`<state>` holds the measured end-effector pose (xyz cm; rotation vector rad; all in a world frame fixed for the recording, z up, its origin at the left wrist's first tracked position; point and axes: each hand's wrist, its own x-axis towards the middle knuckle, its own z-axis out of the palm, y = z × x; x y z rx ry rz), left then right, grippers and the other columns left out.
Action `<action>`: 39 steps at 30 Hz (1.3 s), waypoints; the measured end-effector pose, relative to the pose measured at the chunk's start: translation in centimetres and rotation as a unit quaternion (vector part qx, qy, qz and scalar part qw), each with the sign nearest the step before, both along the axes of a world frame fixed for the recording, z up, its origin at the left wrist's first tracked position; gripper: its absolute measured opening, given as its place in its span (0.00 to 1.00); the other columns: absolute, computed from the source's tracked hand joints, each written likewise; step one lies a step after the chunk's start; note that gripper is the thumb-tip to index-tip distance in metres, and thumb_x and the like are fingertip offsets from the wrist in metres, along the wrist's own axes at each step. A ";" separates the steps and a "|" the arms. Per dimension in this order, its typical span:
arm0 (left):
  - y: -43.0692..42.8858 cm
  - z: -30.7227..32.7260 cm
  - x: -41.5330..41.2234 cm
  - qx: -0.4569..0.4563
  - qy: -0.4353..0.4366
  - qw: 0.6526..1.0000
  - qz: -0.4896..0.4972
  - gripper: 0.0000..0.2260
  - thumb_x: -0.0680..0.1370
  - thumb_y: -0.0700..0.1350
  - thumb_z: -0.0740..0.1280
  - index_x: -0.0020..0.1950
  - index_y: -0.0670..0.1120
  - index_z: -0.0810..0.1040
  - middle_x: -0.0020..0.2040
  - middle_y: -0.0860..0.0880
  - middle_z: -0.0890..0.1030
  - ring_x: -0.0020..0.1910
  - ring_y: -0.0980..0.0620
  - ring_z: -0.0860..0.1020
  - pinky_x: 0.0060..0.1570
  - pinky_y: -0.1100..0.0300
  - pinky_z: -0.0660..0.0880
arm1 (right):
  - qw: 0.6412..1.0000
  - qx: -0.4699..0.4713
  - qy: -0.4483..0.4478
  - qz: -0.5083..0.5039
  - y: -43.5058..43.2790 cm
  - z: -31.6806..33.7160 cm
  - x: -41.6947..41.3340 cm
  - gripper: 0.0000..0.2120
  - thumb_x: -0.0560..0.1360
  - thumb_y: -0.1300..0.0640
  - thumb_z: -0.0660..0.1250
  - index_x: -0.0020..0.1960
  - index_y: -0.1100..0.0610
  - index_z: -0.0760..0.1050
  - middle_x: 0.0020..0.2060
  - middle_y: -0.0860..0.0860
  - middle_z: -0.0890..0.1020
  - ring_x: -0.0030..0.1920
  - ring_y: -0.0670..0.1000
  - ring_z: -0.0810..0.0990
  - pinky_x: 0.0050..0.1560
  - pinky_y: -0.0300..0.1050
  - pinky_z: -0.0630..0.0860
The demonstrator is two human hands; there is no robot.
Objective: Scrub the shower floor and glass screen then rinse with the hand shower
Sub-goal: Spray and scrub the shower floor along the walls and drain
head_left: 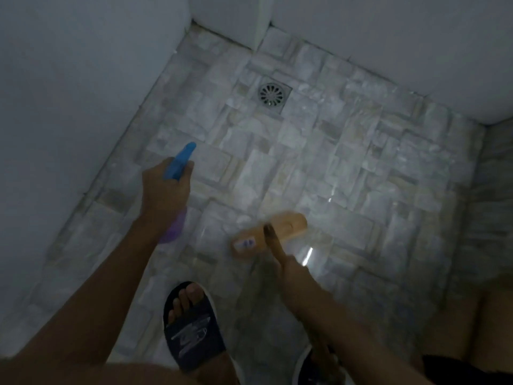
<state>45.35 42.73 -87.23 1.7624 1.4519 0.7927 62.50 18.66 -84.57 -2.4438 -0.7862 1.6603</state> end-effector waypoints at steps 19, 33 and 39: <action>12.6 -0.5 9.3 0.088 0.002 0.989 -0.116 0.20 0.77 0.59 0.71 0.35 0.44 0.77 0.28 0.41 0.75 0.27 0.48 0.71 0.30 0.53 0.71 | 0.995 -0.007 -0.028 -0.095 8.5 -0.2 6.5 0.19 0.83 0.43 0.53 0.56 0.58 0.72 0.48 0.57 0.79 0.42 0.56 0.81 0.38 0.49 0.79; 15.4 -0.1 12.4 0.135 -0.003 0.964 -0.228 0.14 0.76 0.54 0.74 0.59 0.69 0.79 0.34 0.40 0.83 0.30 0.39 0.80 0.34 0.48 0.79 | 0.995 0.063 -0.059 -0.041 20.4 -1.2 12.0 0.17 0.85 0.52 0.52 0.63 0.62 0.72 0.56 0.65 0.79 0.53 0.64 0.80 0.43 0.49 0.78; 15.6 -1.1 10.8 0.110 -0.013 0.984 -0.138 0.20 0.75 0.55 0.75 0.40 0.37 0.82 0.33 0.40 0.81 0.31 0.44 0.79 0.34 0.57 0.76 | 0.998 0.028 -0.013 -0.056 16.0 0.5 8.1 0.18 0.84 0.45 0.52 0.54 0.58 0.72 0.47 0.57 0.79 0.45 0.57 0.82 0.35 0.45 0.76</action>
